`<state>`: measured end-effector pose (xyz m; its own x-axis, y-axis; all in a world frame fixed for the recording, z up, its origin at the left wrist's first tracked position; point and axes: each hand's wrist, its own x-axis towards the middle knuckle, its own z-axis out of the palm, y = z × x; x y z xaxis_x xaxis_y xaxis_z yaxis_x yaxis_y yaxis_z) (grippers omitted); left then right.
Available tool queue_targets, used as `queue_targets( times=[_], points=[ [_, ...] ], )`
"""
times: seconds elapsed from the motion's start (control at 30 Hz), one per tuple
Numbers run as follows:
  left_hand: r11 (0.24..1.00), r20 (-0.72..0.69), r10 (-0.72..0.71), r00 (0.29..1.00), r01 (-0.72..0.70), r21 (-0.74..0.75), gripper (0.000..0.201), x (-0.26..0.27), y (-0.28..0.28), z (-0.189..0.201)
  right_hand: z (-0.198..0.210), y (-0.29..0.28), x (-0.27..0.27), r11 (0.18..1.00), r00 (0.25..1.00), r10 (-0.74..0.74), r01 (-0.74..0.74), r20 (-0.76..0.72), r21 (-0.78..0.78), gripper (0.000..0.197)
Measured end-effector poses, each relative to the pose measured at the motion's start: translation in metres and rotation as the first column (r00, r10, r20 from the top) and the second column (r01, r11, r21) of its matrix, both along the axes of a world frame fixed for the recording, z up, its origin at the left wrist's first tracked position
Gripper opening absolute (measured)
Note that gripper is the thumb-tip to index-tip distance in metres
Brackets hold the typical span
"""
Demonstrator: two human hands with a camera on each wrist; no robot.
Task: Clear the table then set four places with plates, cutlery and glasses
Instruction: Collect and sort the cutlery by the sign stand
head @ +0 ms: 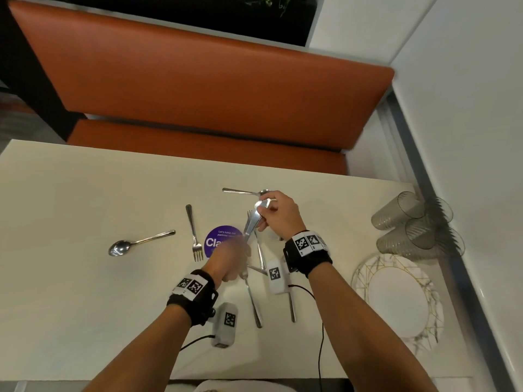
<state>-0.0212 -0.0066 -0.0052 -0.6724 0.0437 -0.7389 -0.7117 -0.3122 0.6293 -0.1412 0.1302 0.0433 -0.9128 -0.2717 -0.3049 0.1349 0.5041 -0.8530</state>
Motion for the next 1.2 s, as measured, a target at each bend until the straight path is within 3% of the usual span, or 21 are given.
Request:
queue_targets(
  times=[0.17, 0.27, 0.37, 0.53, 0.63, 0.73, 0.83, 0.87, 0.93, 1.0, 1.07, 1.2],
  points=[
    [0.989, 0.163, -0.145, 0.976, 0.138, 0.057, 0.048, -0.003, -0.028, -0.002, 0.007, -0.019, 0.005, 0.992, 0.994, 0.106, -0.108, 0.026, 0.066, 0.018],
    [0.977, 0.138, -0.192, 0.972, 0.177, 0.119, 0.044, 0.0, -0.043, -0.003, 0.009, -0.028, 0.008, 0.978, 0.983, 0.18, -0.181, 0.018, 0.1, 0.023],
    [0.975, 0.099, -0.194, 0.976, 0.18, 0.131, 0.046, 0.001, -0.054, -0.008, 0.014, -0.034, 0.004, 0.97, 0.98, 0.201, -0.201, 0.017, 0.134, 0.016],
    [0.996, 0.144, -0.067, 0.987, 0.056, 0.076, 0.05, 0.005, -0.067, -0.018, 0.02, -0.039, -0.003, 0.99, 0.993, 0.116, -0.118, 0.03, 0.075, 0.012],
    [0.989, 0.198, 0.08, 0.977, -0.103, 0.109, 0.032, 0.007, -0.067, -0.022, 0.021, -0.037, 0.0, 0.998, 0.999, 0.044, -0.044, 0.005, 0.034, 0.014],
    [0.962, 0.214, 0.233, 0.949, -0.257, 0.093, 0.025, 0.0, -0.066, -0.02, 0.018, -0.041, 0.007, 0.998, 0.998, 0.056, -0.056, -0.005, 0.036, 0.015],
    [0.959, 0.213, 0.266, 0.94, -0.28, 0.039, 0.031, -0.006, -0.07, -0.023, 0.016, -0.046, 0.009, 0.998, 0.998, 0.064, -0.063, -0.025, 0.028, 0.017],
    [0.969, 0.194, 0.242, 0.951, -0.247, -0.001, 0.034, -0.006, -0.071, -0.024, 0.017, -0.047, 0.008, 0.999, 0.999, 0.05, -0.05, -0.02, 0.02, 0.017],
    [0.971, 0.099, 0.105, 0.99, -0.081, -0.225, 0.046, -0.009, -0.072, -0.026, 0.016, -0.045, 0.005, 1.0, 1.0, 0.022, -0.022, 0.008, 0.0, 0.017],
    [0.86, -0.031, -0.057, 0.998, 0.033, -0.508, 0.056, -0.01, -0.07, -0.022, 0.012, -0.045, 0.002, 1.0, 0.999, 0.006, -0.006, 0.033, -0.014, 0.017],
    [0.755, -0.159, -0.181, 0.971, 0.033, -0.654, 0.059, -0.015, -0.067, -0.021, 0.004, -0.046, -0.001, 0.999, 0.998, -0.008, 0.009, 0.057, -0.032, 0.016],
    [0.582, -0.092, -0.348, 0.933, 0.138, -0.802, 0.057, -0.017, -0.067, -0.027, -0.016, -0.051, -0.004, 0.988, 0.983, -0.055, 0.08, 0.178, -0.134, 0.02]
  ],
)
